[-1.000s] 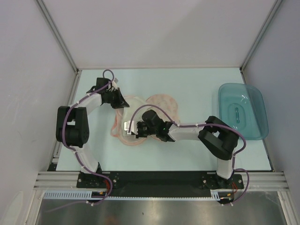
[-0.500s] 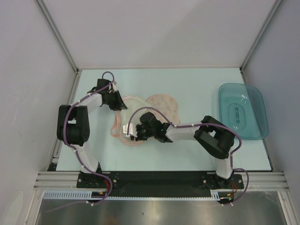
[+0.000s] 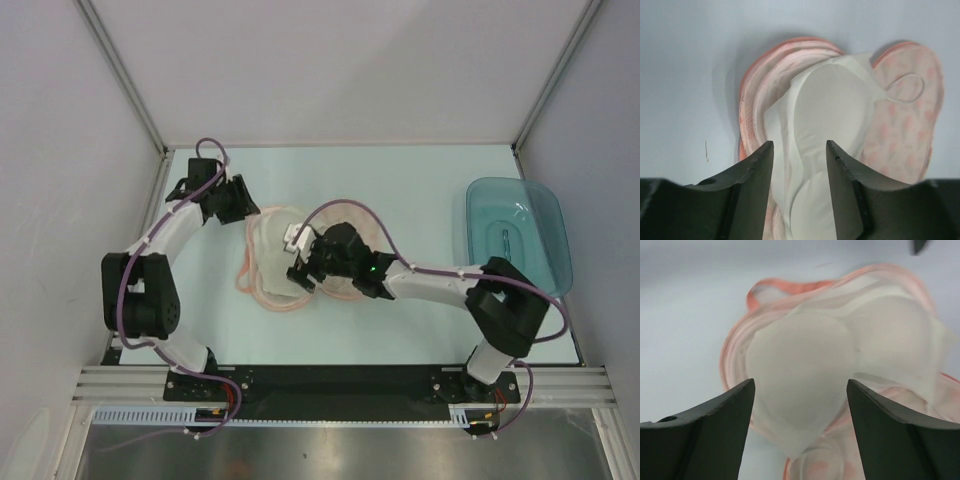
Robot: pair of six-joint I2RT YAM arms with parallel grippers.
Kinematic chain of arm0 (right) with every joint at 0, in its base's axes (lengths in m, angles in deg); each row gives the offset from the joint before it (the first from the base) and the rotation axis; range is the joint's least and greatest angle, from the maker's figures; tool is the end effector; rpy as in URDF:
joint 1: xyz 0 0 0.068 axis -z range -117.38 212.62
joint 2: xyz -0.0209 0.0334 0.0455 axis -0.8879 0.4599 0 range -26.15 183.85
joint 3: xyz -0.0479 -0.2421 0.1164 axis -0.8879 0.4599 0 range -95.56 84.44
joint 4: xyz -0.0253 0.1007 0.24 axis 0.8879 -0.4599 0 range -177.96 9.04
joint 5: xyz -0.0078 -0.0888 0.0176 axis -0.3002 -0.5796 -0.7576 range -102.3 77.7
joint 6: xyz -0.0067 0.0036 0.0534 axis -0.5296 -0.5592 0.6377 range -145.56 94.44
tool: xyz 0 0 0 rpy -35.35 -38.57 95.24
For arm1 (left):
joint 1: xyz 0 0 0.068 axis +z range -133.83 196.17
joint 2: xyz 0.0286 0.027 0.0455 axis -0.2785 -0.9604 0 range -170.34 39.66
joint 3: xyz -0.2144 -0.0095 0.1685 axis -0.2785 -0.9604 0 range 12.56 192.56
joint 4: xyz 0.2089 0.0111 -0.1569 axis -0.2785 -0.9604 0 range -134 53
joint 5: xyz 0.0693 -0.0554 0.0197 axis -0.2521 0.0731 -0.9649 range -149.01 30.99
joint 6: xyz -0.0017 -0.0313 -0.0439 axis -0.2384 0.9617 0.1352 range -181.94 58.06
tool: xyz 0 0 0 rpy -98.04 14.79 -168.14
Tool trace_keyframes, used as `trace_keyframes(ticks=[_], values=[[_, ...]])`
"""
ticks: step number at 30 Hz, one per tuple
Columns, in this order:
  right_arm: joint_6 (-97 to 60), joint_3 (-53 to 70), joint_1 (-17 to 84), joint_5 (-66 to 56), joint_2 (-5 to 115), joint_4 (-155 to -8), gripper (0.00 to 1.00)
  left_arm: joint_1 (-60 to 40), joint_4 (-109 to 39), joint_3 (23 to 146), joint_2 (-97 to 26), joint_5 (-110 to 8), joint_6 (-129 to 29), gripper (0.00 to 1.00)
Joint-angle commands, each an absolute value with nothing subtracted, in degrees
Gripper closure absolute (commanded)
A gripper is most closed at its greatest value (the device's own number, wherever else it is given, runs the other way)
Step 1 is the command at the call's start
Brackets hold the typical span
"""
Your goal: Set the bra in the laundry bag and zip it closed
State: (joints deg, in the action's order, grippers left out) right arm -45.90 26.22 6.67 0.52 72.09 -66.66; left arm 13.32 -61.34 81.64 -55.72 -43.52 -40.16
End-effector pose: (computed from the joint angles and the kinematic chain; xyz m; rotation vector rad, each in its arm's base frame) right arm 0.2074 0.3209 0.2160 -1.3854 1.5287 0.6156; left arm 0.3587 -0.0274 0.2379 -0.2886 2.4640 -0.5183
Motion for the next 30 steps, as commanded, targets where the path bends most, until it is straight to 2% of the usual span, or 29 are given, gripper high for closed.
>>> trace_keyframes(ticks=[1,7,11,13,16,18,25,30], values=[[-33.04,28.71,11.02,-5.36,64.12,-61.02,0.19,13.8,-59.94,80.33,-50.69,-43.11,-43.22,0.45],[-20.47,30.12,18.49,-7.12,62.44,-60.93,0.16,13.71,-60.64,80.94,-56.4,-37.48,-44.36,0.41],[-13.8,30.56,21.92,-7.3,63.67,-59.69,0.17,13.71,-58.8,78.67,-56.5,-36.95,-43.84,0.51],[-10.12,29.95,23.58,-6.68,65.69,-58.65,0.17,13.53,-57.75,77.96,-55.8,-37.65,-43.22,0.52],[-5.28,27.06,25.95,-4.58,70.08,-58.9,0.23,13.36,-57.57,77.17,-55.53,-37.92,-42.78,0.58],[-3.68,23.81,26.75,-2.11,72.63,-59.86,0.3,12.92,-56.69,75.76,-54.48,-37.66,-42.52,0.59],[3.88,19.94,30.62,0.08,81.23,-59.0,0.32,10.9,-55.2,77.33,-54.47,-33.62,-41.29,0.56],[0.99,9.67,30.89,3.33,89.85,-60.4,0.4,10.28,-53.61,79.89,-57.11,-31.94,-36.9,0.64]])
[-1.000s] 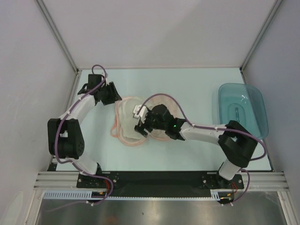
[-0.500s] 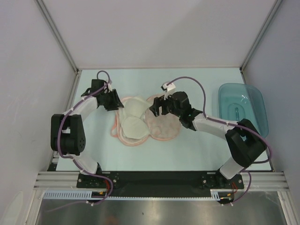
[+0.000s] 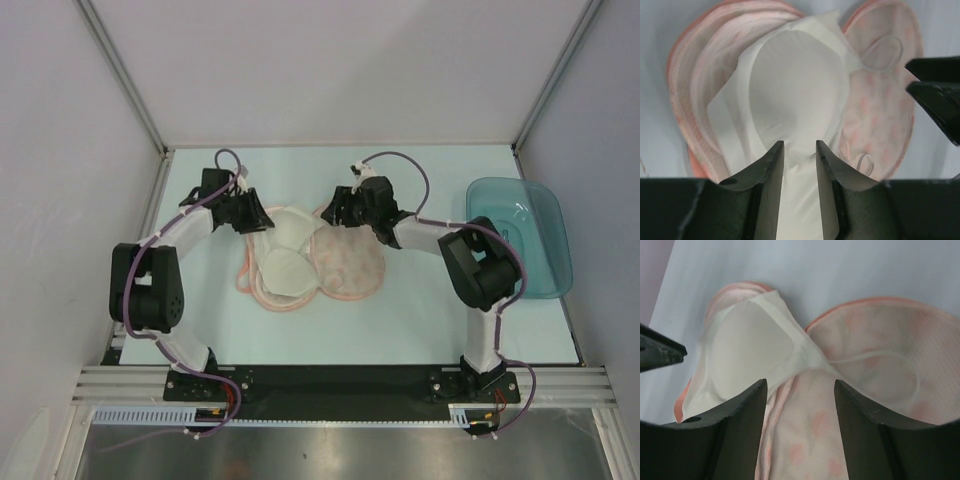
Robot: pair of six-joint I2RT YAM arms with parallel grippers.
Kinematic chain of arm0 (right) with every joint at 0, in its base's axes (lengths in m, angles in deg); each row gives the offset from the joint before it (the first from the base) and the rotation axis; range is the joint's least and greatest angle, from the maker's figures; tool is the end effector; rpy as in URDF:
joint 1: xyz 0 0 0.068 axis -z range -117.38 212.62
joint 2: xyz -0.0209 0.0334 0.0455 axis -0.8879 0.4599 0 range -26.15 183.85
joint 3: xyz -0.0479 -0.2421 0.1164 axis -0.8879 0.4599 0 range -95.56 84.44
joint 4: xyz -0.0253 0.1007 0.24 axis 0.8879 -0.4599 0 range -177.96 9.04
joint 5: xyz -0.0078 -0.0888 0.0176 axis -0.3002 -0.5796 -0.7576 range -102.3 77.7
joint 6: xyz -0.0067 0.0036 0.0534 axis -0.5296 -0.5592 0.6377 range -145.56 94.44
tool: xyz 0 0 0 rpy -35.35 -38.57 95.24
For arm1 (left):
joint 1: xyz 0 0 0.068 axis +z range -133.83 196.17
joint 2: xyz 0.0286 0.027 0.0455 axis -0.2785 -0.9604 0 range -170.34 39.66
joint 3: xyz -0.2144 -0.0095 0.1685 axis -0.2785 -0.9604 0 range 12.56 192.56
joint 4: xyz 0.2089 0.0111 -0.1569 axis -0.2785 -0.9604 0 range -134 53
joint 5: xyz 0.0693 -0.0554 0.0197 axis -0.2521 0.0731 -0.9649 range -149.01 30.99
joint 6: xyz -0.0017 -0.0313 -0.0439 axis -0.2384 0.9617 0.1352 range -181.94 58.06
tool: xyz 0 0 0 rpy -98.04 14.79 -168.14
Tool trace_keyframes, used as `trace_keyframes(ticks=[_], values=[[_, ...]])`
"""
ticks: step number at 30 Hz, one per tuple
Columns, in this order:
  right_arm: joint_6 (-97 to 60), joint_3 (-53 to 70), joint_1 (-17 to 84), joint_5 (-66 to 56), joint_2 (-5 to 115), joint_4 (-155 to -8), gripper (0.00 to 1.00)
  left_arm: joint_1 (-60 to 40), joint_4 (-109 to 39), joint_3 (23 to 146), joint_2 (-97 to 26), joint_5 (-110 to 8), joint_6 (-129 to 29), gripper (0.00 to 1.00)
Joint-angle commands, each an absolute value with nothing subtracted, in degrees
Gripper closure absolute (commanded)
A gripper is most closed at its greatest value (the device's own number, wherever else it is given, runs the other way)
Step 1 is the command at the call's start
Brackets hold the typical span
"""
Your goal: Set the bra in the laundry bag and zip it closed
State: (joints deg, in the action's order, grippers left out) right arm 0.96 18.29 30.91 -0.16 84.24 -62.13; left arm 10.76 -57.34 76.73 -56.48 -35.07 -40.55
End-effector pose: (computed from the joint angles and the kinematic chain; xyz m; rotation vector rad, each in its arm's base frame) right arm 0.3599 0.2311 0.1863 -0.2369 2.0976 0.8435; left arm 0.3500 -0.0477 0.2129 -0.1688 2.5062 -0.7148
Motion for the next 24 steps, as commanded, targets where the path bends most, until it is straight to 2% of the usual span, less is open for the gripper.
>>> trace_keyframes(ticks=[1,2,6,9,13,17,20,24], values=[[1.07,6.51,30.97,5.34,91.61,-59.87,0.41,10.28,-53.26,79.63,-56.68,-31.94,-36.46,0.64],[1.25,4.83,31.06,6.23,93.97,-59.61,0.41,10.28,-52.91,78.49,-55.8,-33.33,-35.93,0.64],[-0.94,-0.98,30.89,10.45,99.51,-56.71,0.33,10.72,-51.51,75.5,-50.97,-35.72,-34.87,0.47],[-1.04,-6.87,30.89,17.21,104.61,-54.61,0.31,10.98,-51.33,75.58,-51.75,-30.56,-34.35,0.47],[1.07,-11.27,30.54,24.86,109.54,-52.22,0.29,11.07,-51.23,74.44,-51.05,-30.88,-35.13,0.45],[0.03,-14.17,29.92,26.46,111.57,-54.32,0.26,12.82,-51.94,72.42,-50.0,-33.26,-35.49,0.4],[-0.95,-13.56,29.66,27.07,110.7,-56.0,0.23,13.01,-53.25,73.81,-50.78,-35.36,-37.76,0.31],[0.71,-13.12,30.01,28.74,110.34,-57.93,0.21,13.18,-54.93,76.28,-53.94,-34.58,-38.3,0.32]])
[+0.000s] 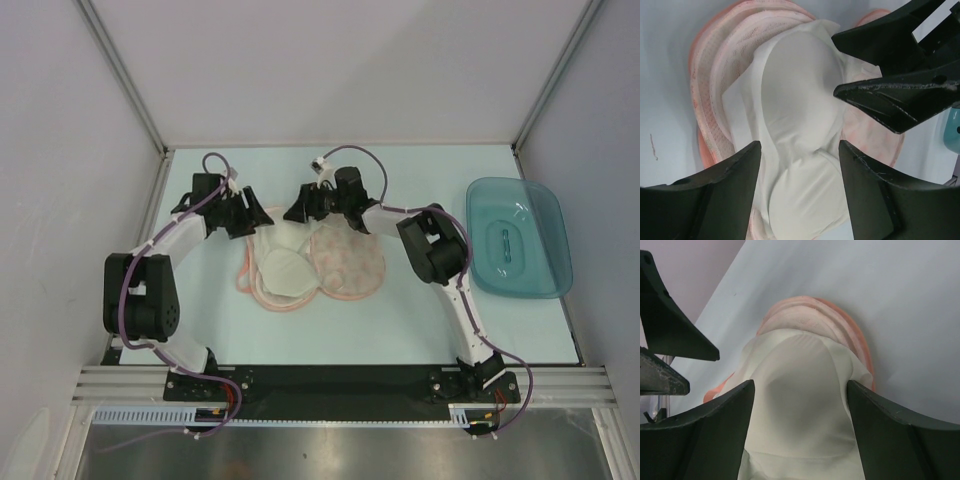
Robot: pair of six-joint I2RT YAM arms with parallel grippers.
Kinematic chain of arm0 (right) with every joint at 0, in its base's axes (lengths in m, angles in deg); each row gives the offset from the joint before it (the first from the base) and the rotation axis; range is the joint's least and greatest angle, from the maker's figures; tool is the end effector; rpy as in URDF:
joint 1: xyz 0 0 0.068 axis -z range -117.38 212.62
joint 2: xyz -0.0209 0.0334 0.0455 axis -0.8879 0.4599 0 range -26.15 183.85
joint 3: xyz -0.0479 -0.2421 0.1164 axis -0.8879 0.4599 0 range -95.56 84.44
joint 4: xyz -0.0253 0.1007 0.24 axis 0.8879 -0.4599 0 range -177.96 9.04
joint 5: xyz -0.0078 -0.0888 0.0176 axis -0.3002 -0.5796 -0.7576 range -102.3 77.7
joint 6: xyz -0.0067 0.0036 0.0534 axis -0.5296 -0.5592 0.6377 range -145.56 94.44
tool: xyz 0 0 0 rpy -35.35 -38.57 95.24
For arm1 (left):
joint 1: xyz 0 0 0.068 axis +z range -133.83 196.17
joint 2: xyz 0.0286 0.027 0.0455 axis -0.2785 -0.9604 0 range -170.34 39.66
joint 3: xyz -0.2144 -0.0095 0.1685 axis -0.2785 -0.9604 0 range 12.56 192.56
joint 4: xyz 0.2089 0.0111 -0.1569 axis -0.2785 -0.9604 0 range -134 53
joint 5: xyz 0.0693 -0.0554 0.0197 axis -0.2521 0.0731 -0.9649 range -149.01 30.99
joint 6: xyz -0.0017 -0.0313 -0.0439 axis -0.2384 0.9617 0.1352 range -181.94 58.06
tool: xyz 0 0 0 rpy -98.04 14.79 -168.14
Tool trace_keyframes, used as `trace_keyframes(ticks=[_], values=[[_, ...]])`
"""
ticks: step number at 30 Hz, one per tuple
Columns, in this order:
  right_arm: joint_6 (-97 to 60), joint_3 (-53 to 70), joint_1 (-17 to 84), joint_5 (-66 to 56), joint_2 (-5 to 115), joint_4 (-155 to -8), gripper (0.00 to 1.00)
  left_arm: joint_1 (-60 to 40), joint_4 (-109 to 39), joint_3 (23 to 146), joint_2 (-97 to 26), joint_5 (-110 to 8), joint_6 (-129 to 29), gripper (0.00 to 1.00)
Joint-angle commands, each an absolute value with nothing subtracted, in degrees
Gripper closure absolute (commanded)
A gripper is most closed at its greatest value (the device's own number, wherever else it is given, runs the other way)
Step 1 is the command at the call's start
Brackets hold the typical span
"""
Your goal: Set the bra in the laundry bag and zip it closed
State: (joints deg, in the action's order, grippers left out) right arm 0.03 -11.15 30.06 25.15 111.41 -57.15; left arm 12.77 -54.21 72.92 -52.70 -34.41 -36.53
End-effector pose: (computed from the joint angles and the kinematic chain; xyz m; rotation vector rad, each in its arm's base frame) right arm 0.4387 0.3058 0.1405 -0.6051 1.9446 1.2823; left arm 0.3384 -0.0350 0.2179 -0.2734 2.4482 -0.7456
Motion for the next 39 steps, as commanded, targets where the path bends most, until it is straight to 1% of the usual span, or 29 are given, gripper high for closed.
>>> trace_keyframes(ticks=[1,4,9,14,16,19,22,25,27,31,33,36,37,39], values=[[1.76,-12.77,30.01,30.4,110.26,-57.33,0.18,13.18,-54.93,76.46,-54.38,-34.49,-38.21,0.32],[4.14,-12.68,30.01,32.25,110.87,-56.0,0.17,13.27,-54.32,74.97,-54.56,-35.2,-37.86,0.31],[4.23,-16.02,29.92,32.7,112.72,-62.41,0.18,13.27,-51.42,70.49,-53.6,-35.1,-35.49,0.3],[7.74,-15.93,30.1,33.92,113.77,-61.37,0.19,13.27,-47.64,66.54,-51.84,-34.66,-33.21,0.31],[7.49,-16.54,30.01,33.32,114.3,-61.53,0.2,13.27,-47.72,66.18,-51.58,-35.19,-33.55,0.31],[4.16,-18.39,30.1,31.48,114.56,-65.92,0.2,13.27,-48.95,65.74,-50.17,-36.24,-34.43,0.31],[4.06,-19.01,30.62,31.47,114.74,-66.64,0.19,13.36,-49.31,64.77,-47.1,-38.18,-34.87,0.3],[4.32,-19.27,31.24,32.25,114.91,-66.81,0.2,13.71,-50.09,65.91,-47.09,-36.43,-35.92,0.28],[4.32,-19.45,31.41,32.87,115.0,-66.99,0.2,14.41,-53.24,69.42,-49.28,-33.97,-38.38,0.28],[4.59,-19.98,31.42,33.66,115.53,-67.34,0.21,15.99,-55.11,73.03,-55.86,-30.36,-40.15,0.29],[5.11,-20.24,31.42,34.19,115.79,-66.82,0.22,15.99,-54.84,74.17,-57.11,-30.79,-40.14,0.3],[5.99,-20.5,31.33,34.89,116.14,-66.03,0.22,15.99,-52.48,74.96,-59.39,-28.44,-39.09,0.3],[6.26,-20.68,31.24,34.98,116.23,-65.85,0.23,15.99,-52.64,75.58,-60.18,-27.38,-38.65,0.32],[6.87,-21.03,31.24,35.24,116.41,-65.41,0.24,15.82,-52.73,76.98,-61.33,-26.84,-38.47,0.33]])
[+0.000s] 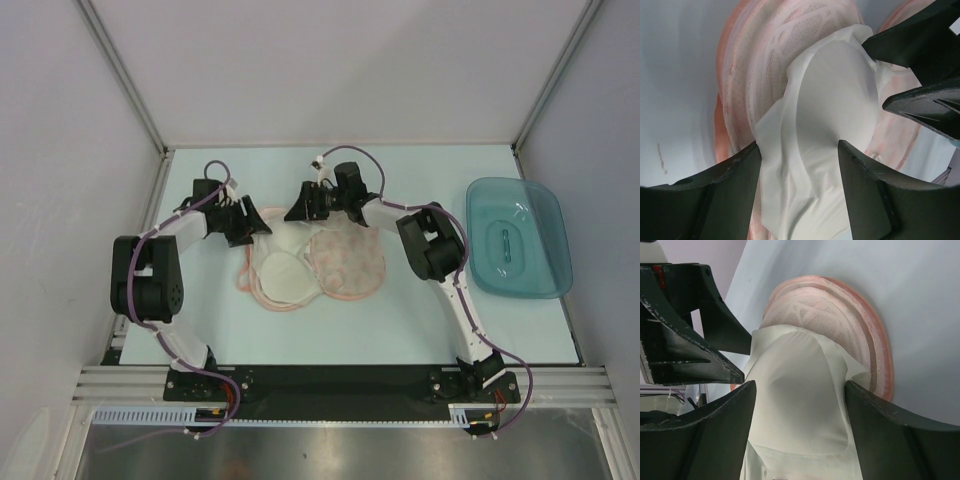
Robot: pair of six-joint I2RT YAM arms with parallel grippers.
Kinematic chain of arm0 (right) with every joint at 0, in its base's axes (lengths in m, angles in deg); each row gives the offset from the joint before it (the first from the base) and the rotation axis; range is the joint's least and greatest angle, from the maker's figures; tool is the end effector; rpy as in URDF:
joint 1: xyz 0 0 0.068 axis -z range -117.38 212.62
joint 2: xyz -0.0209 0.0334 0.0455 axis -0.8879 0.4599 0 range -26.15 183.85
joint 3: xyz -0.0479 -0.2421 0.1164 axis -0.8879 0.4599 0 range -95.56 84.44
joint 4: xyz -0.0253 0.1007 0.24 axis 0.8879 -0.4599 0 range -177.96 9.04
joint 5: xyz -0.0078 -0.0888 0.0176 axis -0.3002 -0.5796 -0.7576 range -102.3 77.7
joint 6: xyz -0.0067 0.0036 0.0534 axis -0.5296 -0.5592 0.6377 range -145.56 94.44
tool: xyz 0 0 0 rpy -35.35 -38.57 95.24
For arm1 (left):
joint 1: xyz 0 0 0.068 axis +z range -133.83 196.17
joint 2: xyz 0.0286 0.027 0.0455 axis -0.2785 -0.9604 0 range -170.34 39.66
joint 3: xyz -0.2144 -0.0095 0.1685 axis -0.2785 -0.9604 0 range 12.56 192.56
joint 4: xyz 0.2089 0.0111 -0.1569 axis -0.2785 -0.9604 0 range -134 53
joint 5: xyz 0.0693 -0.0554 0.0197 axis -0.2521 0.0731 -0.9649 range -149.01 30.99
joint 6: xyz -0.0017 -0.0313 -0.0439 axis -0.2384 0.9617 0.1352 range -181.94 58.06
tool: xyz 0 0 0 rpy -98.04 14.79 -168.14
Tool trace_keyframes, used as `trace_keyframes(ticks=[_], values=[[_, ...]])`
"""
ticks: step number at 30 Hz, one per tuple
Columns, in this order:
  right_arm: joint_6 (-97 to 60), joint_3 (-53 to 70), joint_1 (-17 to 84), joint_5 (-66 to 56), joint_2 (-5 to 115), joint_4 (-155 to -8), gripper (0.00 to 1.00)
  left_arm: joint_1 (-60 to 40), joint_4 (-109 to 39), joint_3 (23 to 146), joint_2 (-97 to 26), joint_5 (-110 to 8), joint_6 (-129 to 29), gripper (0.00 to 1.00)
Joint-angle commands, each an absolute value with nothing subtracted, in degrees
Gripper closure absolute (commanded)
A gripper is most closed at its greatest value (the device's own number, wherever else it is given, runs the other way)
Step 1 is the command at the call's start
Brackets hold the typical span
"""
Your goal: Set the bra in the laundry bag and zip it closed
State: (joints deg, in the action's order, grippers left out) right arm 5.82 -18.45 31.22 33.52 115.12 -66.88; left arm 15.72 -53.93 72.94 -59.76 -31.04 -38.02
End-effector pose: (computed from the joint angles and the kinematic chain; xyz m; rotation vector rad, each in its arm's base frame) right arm 0.4522 0.3059 0.1329 -0.5736 2.0999 1.4641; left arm 0.3501 -0.0195 0.1789 -0.3290 2.5407 -0.7868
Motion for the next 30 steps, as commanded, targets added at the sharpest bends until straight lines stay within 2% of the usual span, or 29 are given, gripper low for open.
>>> trace_keyframes(ticks=[1,3,4,9,11,15,16,18,23,30], values=[[7.05,-21.12,31.33,35.25,116.5,-65.41,0.24,15.73,-52.82,77.34,-61.5,-27.97,-38.47,0.34],[7.48,-21.47,31.33,35.51,116.58,-65.23,0.25,15.73,-52.82,78.04,-62.73,-27.11,-38.21,0.36],[7.75,-21.64,31.33,35.68,116.76,-65.14,0.26,15.64,-52.65,78.3,-63.26,-25.54,-37.69,0.42],[9.42,-22.17,31.15,36.3,117.37,-63.56,0.28,15.64,-47.11,76.9,-63.97,-20.96,-34.17,0.54],[9.77,-22.43,31.06,36.39,117.38,-63.39,0.29,15.64,-46.84,76.64,-63.44,-22.09,-33.73,0.63],[9.86,-22.79,30.98,37.26,117.64,-63.21,0.3,15.64,-46.75,76.37,-62.65,-22.1,-33.46,0.71],[9.86,-22.79,31.06,37.53,117.55,-63.21,0.29,15.64,-46.76,76.2,-62.04,-22.36,-33.46,0.77],[9.07,-22.53,31.24,37.79,117.29,-63.56,0.27,15.64,-46.67,75.58,-61.25,-22.97,-33.64,0.8],[6.1,-22.0,32.29,38.76,115.8,-65.75,0.21,15.73,-45.62,74.36,-58.96,-21.66,-35.31,0.98],[1.25,-20.77,33.43,40.87,112.9,-67.17,0.09,15.91,-43.94,72.16,-55.89,-18.41,-37.33,1.0]])
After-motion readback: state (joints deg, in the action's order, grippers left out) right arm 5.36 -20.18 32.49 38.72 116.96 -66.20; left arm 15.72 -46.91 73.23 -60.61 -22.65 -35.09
